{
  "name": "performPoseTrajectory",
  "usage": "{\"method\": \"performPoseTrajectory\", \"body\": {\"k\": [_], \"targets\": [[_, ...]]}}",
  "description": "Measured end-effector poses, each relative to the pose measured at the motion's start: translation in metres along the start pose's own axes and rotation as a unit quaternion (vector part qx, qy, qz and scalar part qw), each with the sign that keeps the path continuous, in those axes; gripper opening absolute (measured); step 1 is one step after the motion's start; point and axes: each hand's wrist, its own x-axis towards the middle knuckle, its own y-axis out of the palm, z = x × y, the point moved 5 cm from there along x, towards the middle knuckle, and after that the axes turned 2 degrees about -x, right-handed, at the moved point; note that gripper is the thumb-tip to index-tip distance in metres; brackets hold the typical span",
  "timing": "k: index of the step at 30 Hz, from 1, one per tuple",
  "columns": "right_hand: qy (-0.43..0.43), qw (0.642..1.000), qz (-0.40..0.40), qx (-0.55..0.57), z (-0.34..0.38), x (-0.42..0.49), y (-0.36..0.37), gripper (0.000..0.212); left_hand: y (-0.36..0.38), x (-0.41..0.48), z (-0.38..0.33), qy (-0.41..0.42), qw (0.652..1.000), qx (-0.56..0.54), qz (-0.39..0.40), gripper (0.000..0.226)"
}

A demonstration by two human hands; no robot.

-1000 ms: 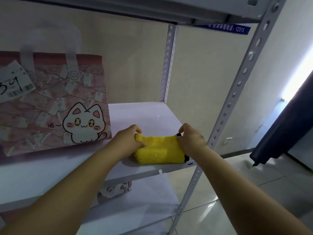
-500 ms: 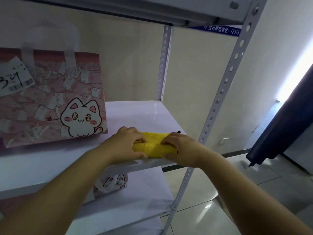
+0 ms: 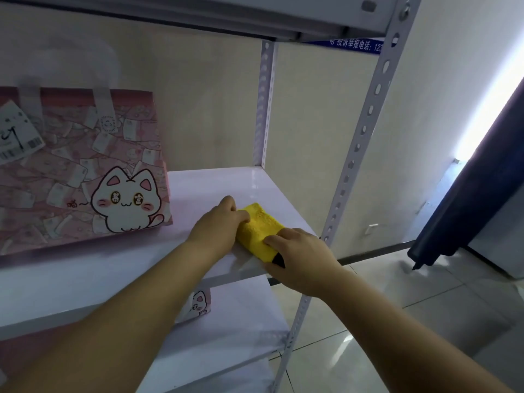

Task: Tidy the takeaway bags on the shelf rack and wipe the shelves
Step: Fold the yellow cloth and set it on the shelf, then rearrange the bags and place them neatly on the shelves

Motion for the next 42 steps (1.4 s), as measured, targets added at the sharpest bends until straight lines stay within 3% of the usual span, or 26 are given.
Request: {"method": "performPoseTrajectory", "body": {"k": [6, 12, 19, 26, 42], "targets": [[0.018, 0.998, 0.039, 0.048, -0.009, 0.004, 0.006, 0.042, 0.008, 0.024, 0.0, 0.016, 0.993, -0.117, 0.007, 0.032], [0.076, 0.996, 0.032, 0.038, -0.017, 0.013, 0.013, 0.043, 0.02, 0.036, -0.01, 0.047, 0.992, -0.108, 0.045, 0.035], [0.088, 0.992, 0.064, 0.07, -0.024, 0.014, 0.007, 0.044, 0.019, 0.034, -0.009, 0.047, 0.994, -0.099, 0.032, 0.037], [0.101, 0.983, -0.042, 0.144, -0.026, 0.006, -0.049, 0.034, -0.022, 0.004, -0.02, 0.038, 0.995, -0.092, -0.015, 0.032], [-0.064, 0.939, -0.191, 0.278, 0.036, -0.021, -0.186, 0.012, -0.19, -0.131, -0.06, -0.057, 0.976, -0.051, -0.206, 0.023]]}}
